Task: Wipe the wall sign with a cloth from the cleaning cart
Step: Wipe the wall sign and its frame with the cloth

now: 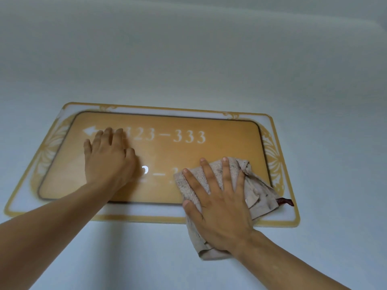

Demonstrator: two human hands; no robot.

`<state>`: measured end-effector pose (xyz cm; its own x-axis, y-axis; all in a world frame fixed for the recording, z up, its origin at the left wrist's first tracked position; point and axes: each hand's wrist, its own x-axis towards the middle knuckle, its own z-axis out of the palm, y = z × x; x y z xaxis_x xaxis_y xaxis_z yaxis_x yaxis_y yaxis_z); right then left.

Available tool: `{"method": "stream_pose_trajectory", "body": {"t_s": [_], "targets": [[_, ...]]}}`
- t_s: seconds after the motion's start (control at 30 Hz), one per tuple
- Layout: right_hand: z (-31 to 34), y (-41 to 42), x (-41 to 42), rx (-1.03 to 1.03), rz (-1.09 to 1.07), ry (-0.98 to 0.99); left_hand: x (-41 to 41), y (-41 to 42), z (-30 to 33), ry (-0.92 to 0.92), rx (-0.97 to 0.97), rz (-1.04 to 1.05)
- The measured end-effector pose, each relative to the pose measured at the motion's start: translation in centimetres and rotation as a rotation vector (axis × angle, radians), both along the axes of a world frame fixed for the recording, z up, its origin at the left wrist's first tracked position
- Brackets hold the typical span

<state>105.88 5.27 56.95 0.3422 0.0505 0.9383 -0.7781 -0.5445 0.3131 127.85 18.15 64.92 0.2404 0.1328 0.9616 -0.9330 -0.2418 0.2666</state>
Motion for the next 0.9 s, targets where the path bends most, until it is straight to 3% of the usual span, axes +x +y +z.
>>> {"method": "stream_pose_trajectory", "body": {"t_s": [0.17, 0.33, 0.9], "targets": [[0.8, -0.4, 0.1, -0.029, 0.003, 0.046, -0.9, -1.0, 1.3, 0.011, -0.177, -0.083], [1.6, -0.7, 0.3, -0.045, 0.036, 0.062, -1.1, -1.6, 1.5, 0.025, -0.180, -0.007], [19.7, 2.4, 8.0, 0.016, 0.066, -0.050, 0.0, -1.4, 1.1, -0.066, -0.168, 0.032]]}}
